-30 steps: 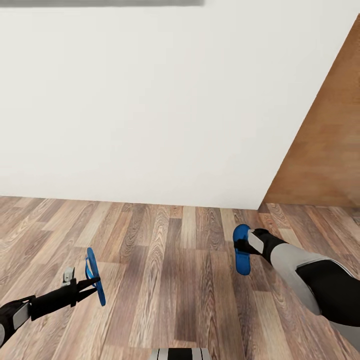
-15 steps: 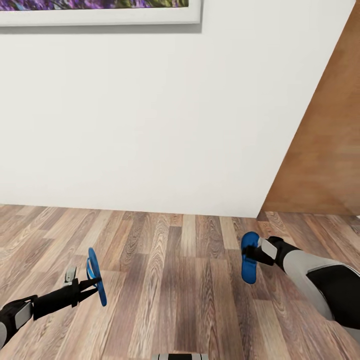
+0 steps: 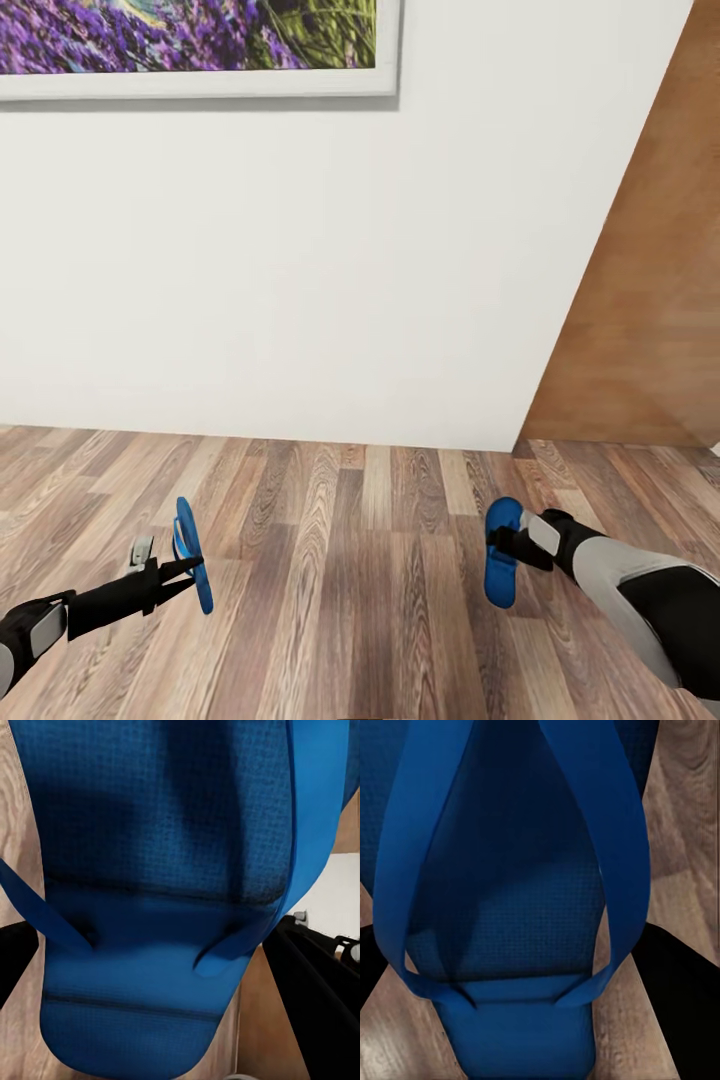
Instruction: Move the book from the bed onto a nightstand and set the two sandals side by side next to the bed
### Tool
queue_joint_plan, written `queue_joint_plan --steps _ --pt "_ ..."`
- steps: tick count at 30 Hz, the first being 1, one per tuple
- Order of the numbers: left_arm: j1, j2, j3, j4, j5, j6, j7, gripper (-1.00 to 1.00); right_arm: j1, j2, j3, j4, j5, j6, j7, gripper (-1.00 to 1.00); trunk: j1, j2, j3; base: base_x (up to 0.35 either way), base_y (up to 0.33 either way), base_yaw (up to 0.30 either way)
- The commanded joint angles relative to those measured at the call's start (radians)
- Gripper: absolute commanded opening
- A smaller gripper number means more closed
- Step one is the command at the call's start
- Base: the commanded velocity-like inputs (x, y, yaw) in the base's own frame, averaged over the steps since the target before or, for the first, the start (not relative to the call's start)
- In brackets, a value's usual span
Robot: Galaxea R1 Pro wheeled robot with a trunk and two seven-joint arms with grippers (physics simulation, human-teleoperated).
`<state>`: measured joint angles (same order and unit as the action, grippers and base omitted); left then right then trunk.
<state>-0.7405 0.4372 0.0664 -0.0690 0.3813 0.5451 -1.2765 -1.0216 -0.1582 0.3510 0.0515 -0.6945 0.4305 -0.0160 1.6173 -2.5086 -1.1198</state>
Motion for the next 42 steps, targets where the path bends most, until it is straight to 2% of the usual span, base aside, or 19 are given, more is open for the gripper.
queue_joint_plan --steps 1,5,14,42 --pt "0.000 0.000 0.006 0.000 -0.006 0.010 -0.003 -1.00 0.003 0.000 0.006 0.001 -0.012 -0.004 -0.002 -1.00 -0.001 0.000 0.003 0.000 0.000 0.000" --pt "0.000 0.000 0.006 0.000 -0.006 0.010 -0.002 -1.00 0.030 0.002 0.008 0.001 -0.016 -0.047 -0.002 -1.00 -0.002 0.001 0.019 0.000 0.000 0.000" --pt "0.000 0.000 0.006 0.000 -0.006 0.010 -0.001 -1.00 0.038 0.003 0.006 0.001 -0.020 -0.062 -0.002 -1.00 -0.006 0.003 0.053 0.000 0.000 0.000" --pt "0.000 -0.009 0.007 0.003 -0.006 0.010 0.014 -1.00 0.054 0.001 0.006 0.001 -0.015 -0.065 -0.008 -1.00 -0.006 0.003 0.053 0.000 0.000 0.000"
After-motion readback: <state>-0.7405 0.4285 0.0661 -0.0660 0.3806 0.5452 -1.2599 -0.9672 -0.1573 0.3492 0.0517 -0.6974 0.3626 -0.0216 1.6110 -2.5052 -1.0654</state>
